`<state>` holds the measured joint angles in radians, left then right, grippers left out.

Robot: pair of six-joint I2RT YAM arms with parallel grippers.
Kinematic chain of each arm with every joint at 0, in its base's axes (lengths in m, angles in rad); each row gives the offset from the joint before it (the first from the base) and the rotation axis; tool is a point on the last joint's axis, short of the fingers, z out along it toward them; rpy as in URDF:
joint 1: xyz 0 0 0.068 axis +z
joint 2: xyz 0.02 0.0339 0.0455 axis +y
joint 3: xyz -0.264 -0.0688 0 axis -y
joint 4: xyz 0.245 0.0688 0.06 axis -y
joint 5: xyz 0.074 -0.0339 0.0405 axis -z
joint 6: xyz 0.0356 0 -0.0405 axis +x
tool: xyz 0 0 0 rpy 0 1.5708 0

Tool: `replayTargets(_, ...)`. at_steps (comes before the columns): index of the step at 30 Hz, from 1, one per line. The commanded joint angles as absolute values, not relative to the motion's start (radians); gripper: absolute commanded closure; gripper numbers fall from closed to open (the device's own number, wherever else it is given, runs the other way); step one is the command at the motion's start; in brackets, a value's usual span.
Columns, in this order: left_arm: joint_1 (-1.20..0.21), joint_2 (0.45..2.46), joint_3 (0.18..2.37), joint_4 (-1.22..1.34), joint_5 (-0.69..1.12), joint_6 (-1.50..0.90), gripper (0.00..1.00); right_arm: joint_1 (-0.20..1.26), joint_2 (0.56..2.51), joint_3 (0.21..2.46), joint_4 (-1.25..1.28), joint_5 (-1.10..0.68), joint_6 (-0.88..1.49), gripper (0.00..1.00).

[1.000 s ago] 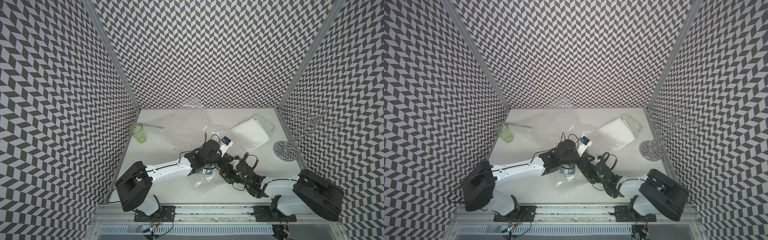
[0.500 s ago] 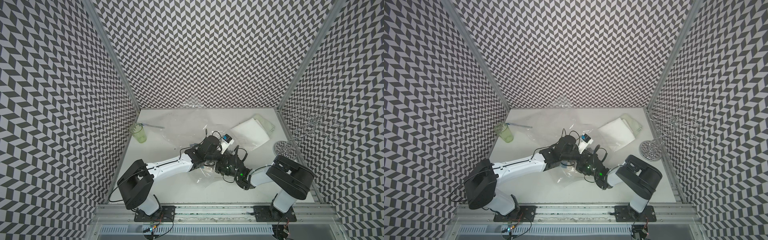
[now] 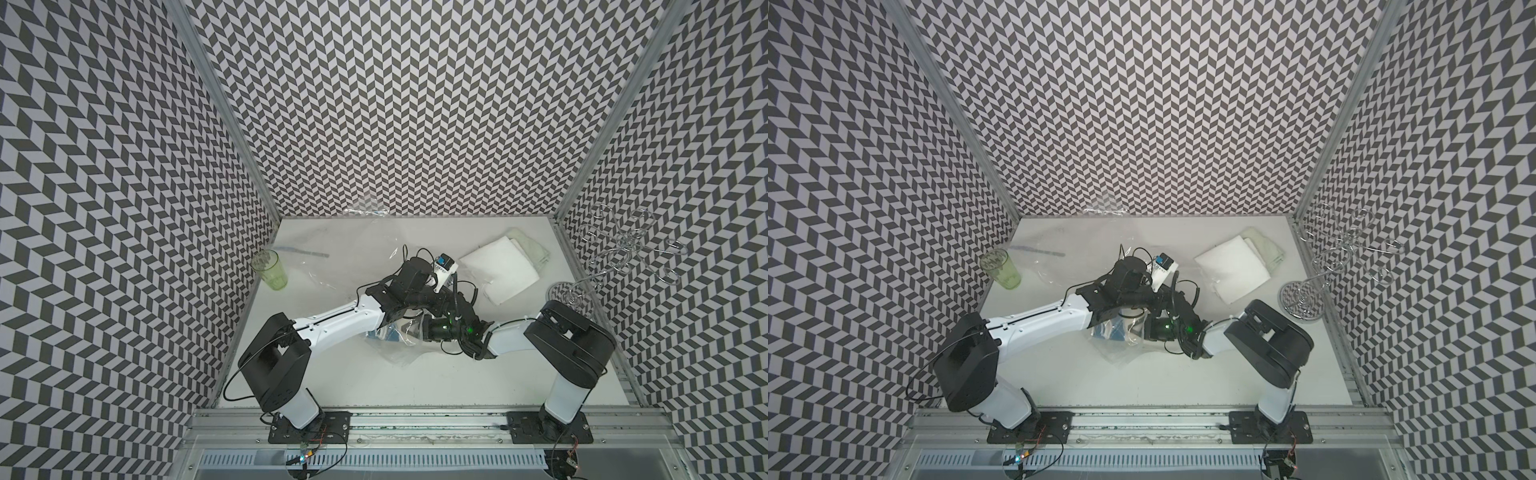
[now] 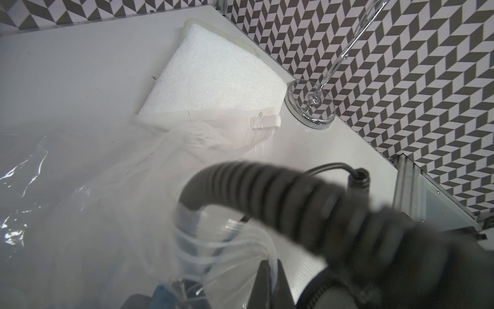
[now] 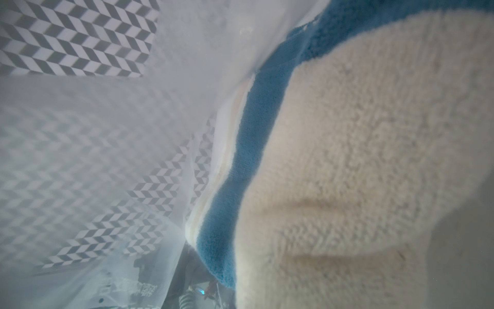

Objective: Place the folded towel into the vacuum bag
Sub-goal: Place the towel in the vacuum bag, then adjust the vacuum bag at the center of the board.

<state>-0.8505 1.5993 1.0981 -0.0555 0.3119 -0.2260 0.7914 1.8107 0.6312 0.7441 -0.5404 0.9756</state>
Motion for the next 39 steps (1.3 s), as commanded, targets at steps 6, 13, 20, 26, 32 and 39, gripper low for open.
replayTargets(6,-0.948,1.496,1.026,-0.081,0.381,-0.309,0.65,0.783,1.819,0.623,0.681,-0.440,1.024,0.91)
replayTargets(13,-0.794,1.201,0.910,-0.310,0.070,-0.540,0.26,0.708,1.783,0.563,0.609,-0.431,1.001,0.91)
replayTargets(20,-0.376,1.089,0.756,-0.388,0.007,-0.669,0.05,0.706,1.772,0.568,0.580,-0.431,0.988,0.90)
replayTargets(26,-0.176,1.220,0.711,-0.178,0.103,-0.643,0.00,0.704,1.764,0.553,0.564,-0.433,0.989,0.90)
replayTargets(32,-0.083,1.372,0.691,-0.016,0.109,-0.636,0.00,0.704,1.743,0.516,0.565,-0.430,1.014,0.90)
replayTargets(39,-0.107,1.709,0.887,0.148,0.280,-0.573,0.05,0.723,1.661,0.438,0.535,-0.455,1.028,0.91)
